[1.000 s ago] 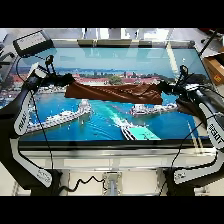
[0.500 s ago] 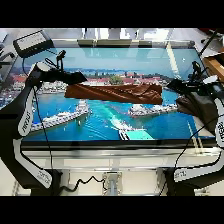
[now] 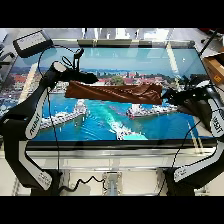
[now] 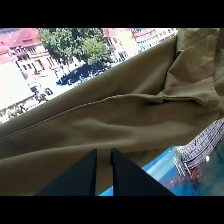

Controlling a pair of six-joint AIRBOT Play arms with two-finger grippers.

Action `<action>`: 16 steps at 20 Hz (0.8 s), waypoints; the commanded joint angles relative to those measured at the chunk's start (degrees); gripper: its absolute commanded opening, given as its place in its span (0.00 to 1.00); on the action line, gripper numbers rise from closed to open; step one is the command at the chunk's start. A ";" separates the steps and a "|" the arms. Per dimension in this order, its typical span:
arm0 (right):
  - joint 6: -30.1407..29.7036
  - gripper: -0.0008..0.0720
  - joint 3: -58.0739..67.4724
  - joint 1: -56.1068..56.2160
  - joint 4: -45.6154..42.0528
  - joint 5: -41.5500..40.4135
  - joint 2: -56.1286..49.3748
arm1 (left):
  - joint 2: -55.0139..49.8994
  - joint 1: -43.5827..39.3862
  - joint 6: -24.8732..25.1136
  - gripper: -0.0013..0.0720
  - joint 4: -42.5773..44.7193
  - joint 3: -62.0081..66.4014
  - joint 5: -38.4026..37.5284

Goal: Fold the shirts.

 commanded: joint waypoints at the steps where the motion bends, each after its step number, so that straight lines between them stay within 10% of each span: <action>1: -0.28 0.73 0.07 1.46 7.08 -0.46 -3.61 | -0.04 -0.90 0.46 0.17 0.11 0.11 0.79; 7: -1.97 0.79 0.33 0.61 16.52 -5.40 -4.13 | -0.02 -0.90 0.46 0.17 0.13 1.99 0.15; 16: 0.11 0.85 11.56 -6.69 1.38 11.56 -4.04 | -0.02 -0.90 0.46 0.18 0.11 2.97 0.52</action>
